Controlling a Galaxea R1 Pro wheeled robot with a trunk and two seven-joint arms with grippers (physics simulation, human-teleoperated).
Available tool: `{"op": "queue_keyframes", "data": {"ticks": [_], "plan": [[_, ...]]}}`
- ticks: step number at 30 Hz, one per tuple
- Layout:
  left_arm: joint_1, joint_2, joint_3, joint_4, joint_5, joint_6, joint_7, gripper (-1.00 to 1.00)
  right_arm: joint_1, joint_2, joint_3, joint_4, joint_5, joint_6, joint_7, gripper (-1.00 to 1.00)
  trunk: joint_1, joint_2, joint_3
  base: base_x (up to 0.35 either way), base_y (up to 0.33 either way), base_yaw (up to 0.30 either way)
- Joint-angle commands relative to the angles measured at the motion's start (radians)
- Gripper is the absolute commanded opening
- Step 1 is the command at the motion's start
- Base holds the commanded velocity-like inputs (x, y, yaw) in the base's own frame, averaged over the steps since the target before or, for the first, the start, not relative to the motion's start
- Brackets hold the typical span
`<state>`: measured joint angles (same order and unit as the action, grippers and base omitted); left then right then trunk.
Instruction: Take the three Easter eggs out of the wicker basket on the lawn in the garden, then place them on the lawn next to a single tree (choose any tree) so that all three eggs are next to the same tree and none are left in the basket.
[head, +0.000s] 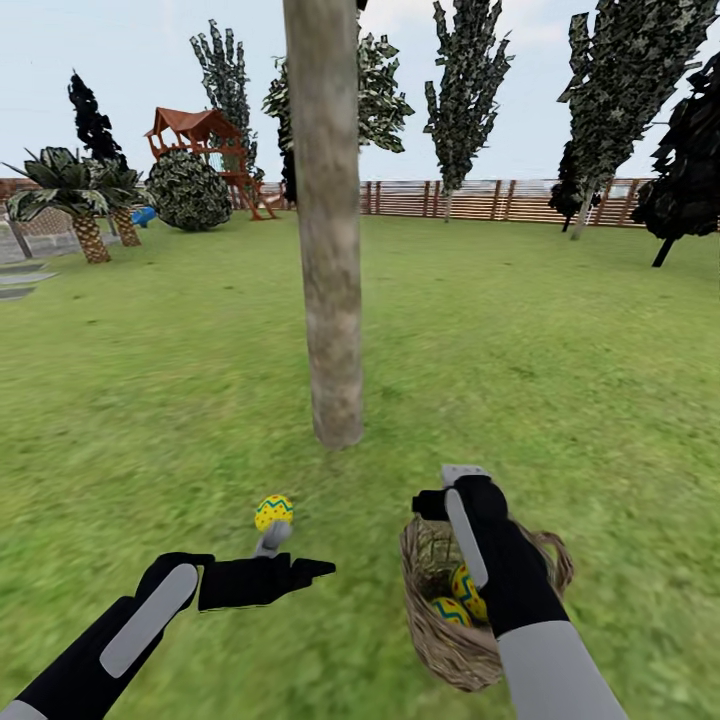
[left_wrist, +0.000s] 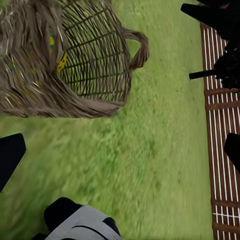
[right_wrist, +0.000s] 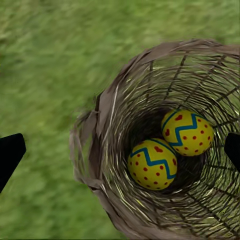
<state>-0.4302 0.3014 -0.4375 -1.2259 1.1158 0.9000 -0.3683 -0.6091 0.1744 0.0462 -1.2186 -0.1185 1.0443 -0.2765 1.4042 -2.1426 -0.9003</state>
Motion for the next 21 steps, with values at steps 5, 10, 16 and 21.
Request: {"op": "queue_keyframes", "data": {"ticks": [5,10,16,21], "plan": [[-0.001,0.002,0.001,0.0,-0.002,0.002,-0.007,1.0,-0.001,0.0,-0.001,0.005,-0.077,0.003,-0.013,1.0,0.0,0.0,0.002,0.257,0.182,-0.14],[-0.001,0.004,0.002,0.0,-0.001,0.002,-0.007,1.0,-0.001,0.0,-0.002,0.01,-0.085,0.003,-0.012,1.0,0.0,0.0,0.006,0.262,0.196,-0.216],[-0.001,0.003,0.001,-0.002,-0.002,0.001,-0.005,1.0,-0.001,0.0,-0.005,0.01,-0.085,0.003,-0.012,1.0,0.0,0.0,0.01,0.205,0.057,-0.201],[-0.001,0.003,0.0,-0.003,-0.002,0.001,-0.004,1.0,-0.001,0.0,-0.002,0.01,-0.085,0.003,-0.013,1.0,0.0,0.0,0.011,0.042,-0.253,-0.04]]}}
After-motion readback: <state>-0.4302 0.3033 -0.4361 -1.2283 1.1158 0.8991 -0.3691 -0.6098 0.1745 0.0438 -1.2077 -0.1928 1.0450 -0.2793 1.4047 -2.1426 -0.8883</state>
